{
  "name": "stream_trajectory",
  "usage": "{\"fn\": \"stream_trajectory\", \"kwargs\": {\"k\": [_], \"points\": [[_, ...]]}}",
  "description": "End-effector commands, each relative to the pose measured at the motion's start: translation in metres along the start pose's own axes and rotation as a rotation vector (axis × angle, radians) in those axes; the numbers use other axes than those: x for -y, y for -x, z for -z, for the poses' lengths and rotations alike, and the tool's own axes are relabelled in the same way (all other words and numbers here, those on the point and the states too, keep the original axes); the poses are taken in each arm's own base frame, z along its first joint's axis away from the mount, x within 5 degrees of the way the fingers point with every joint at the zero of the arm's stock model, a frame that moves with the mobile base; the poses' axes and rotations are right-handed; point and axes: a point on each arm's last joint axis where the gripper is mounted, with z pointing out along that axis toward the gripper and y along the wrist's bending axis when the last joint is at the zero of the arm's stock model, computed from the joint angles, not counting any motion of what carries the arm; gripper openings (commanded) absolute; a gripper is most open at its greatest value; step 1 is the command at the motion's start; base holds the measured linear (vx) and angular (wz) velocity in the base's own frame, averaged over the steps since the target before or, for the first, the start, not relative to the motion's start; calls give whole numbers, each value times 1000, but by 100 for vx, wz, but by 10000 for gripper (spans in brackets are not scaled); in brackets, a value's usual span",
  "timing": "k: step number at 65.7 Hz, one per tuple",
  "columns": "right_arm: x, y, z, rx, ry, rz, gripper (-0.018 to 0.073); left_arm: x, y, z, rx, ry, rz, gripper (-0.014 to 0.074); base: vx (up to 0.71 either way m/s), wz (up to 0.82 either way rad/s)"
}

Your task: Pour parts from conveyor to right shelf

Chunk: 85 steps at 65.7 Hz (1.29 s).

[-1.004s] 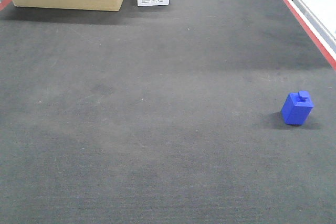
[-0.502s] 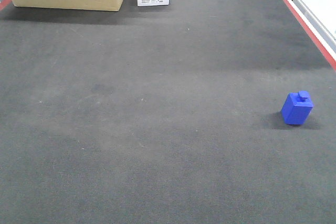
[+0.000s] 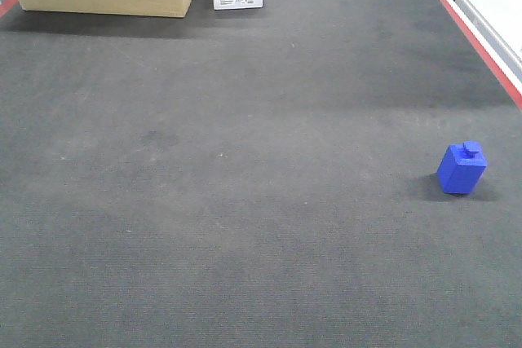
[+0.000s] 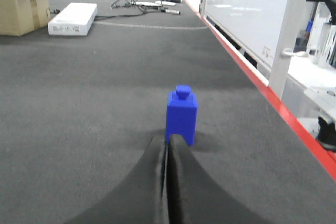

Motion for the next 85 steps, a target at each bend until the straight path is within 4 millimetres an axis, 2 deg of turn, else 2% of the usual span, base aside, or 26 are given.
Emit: {"fn": "stream_trajectory", "kwargs": {"k": [1,15,20,32,39,45,50,59,64,69,80,85], "points": [[0,11,1,145,-1,18,-5,1,14,3,106,-9,16,-6,0,0],[-2,37,9,423,10,26,-5,1,13,3,105,-9,16,-6,0,0],[0,51,13,469,7,27,-5,1,13,3,105,-9,16,-6,0,0],[5,111,38,623,-15,29,-5,1,13,3,105,-9,16,-6,0,0],[9,144,44,628,-27,40,-5,1,13,3,105,-9,16,-6,0,0],[12,171,40,587,-31,38,-5,1,13,3,105,-9,16,-6,0,0],[13,186,29,534,-31,37,-4,1,13,3,105,-9,16,-6,0,0],[16,202,-3,376,-23,3,36,1,13,3,105,-9,16,-6,0,0],[16,201,-21,243,-15,-33,111,1,13,3,105,-9,16,-6,0,0],[16,196,-40,136,-7,-59,226,1,13,3,105,-9,16,-6,0,0],[14,182,-66,-1,-1,-57,594,1,13,3,105,-9,16,-6,0,0],[14,180,-73,-20,-2,-43,708,1,13,3,105,-9,16,-6,0,0]]}}
